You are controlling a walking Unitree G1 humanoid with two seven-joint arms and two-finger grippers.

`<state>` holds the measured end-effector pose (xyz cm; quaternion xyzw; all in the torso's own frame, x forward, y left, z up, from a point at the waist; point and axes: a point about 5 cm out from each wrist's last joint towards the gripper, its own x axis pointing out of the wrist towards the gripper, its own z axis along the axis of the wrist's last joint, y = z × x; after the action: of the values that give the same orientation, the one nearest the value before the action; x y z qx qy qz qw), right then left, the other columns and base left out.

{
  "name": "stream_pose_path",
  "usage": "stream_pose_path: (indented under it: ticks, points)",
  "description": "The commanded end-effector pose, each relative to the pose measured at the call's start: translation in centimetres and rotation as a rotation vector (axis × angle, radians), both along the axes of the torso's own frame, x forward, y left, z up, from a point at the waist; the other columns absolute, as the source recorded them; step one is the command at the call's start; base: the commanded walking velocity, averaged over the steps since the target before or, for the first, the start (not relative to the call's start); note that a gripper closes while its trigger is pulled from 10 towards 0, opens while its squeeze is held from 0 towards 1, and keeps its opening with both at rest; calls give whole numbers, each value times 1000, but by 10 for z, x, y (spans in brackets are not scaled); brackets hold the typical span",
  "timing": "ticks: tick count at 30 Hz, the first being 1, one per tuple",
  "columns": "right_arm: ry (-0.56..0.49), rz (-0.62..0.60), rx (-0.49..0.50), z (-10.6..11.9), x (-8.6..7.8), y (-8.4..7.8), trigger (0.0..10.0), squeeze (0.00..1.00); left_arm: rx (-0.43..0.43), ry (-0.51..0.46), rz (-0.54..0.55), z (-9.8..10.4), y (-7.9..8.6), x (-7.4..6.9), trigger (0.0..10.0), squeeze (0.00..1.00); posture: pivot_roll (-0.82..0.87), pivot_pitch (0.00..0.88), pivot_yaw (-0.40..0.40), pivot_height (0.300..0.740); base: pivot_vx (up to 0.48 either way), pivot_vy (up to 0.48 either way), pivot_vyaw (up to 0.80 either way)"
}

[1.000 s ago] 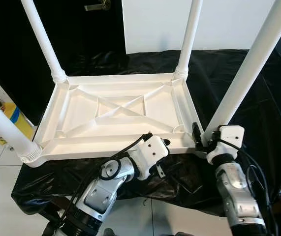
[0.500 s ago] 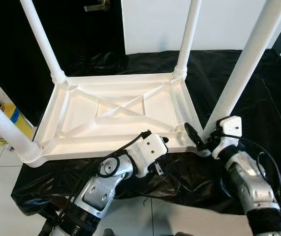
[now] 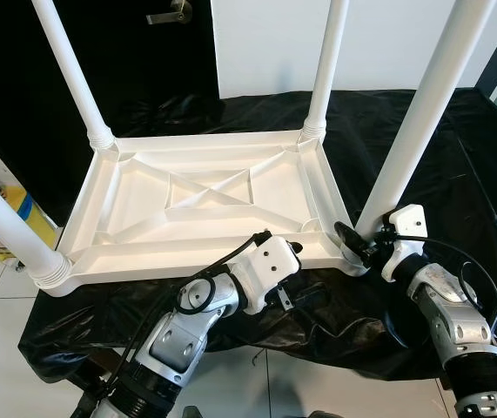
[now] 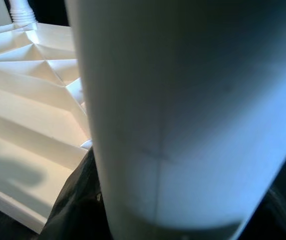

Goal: Building children table

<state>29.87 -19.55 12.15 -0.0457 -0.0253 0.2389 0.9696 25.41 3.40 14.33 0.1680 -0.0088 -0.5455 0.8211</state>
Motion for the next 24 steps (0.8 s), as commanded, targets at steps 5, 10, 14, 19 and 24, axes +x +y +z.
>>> stream_pose_path:
  ticks: [5, 10, 14, 19, 24]
  points:
    - [53, -49, 42, -15, -7, 10, 10000, 0, -1, 3, 8, -3, 2, -2, 10000, 0, -5, 33, -15, 740, 0, 0, 0]
    - [60, -176, 35, -20, -10, 13, 10000, 0, -3, 7, 19, -3, 4, -2, 10000, 0, -2, 45, -13, 740, 0, 0, 0]
    - [79, -452, 53, -26, -15, 17, 10000, 0, 0, 9, 21, -3, 5, -3, 10000, 0, 3, 53, -18, 740, 0, 0, 0]
    - [77, -532, 63, -26, -18, 21, 10000, 0, -2, 8, 26, -3, 6, -2, 10000, 0, 6, 53, -20, 740, 0, 0, 0]
    - [76, -586, 77, -27, -22, 35, 10000, 0, -4, 8, 34, -2, 7, -3, 10000, 0, 13, 52, -23, 740, 0, 0, 0]
